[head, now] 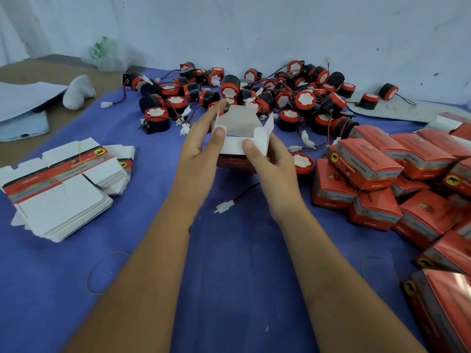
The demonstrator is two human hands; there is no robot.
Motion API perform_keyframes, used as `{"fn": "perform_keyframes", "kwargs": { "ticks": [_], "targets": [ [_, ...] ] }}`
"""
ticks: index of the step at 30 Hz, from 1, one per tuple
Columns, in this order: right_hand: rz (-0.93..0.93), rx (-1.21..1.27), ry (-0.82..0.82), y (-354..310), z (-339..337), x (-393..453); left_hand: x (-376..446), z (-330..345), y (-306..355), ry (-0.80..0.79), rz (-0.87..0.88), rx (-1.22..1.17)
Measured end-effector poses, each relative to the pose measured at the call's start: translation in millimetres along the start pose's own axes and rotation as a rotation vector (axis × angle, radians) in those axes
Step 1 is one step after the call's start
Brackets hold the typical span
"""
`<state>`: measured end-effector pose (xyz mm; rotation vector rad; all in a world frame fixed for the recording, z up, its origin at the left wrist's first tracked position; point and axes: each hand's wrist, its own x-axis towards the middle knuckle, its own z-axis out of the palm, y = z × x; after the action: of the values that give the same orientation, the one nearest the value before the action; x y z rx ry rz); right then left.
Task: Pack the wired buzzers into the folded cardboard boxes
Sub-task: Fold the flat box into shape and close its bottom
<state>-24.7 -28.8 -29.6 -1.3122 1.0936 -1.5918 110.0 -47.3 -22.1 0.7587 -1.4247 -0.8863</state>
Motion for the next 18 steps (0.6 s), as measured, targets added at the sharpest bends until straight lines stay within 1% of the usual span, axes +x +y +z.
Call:
{"fn": "perform_keyframes", "kwargs": {
  "ticks": [2,4,7,9,10,13,18],
  "targets": [
    [0.047,0.014,0.03,2,7,1,0,1,0,0.005,-0.065,-0.097],
    [0.14,0.077,0.055,3,14,5,-1,2,-3,0.005,-0.132,-0.112],
    [0.284,0.139,0.114,5,17,12,-2,6,-5,-0.044,-0.237,-0.158],
    [0.33,0.17,0.142,8,16,13,-2,9,-5,-0.043,-0.268,-0.204],
    [0.332,0.171,0.139,8,15,13,-2,10,-4,-0.031,-0.274,-0.183],
    [0.294,0.215,0.09,9,12,10,-4,14,-4,-0.035,-0.255,-0.089],
    [0.303,0.518,-0.153,5,2,6,-4,12,-6,0.002,-0.304,-0.055]
  ]
}}
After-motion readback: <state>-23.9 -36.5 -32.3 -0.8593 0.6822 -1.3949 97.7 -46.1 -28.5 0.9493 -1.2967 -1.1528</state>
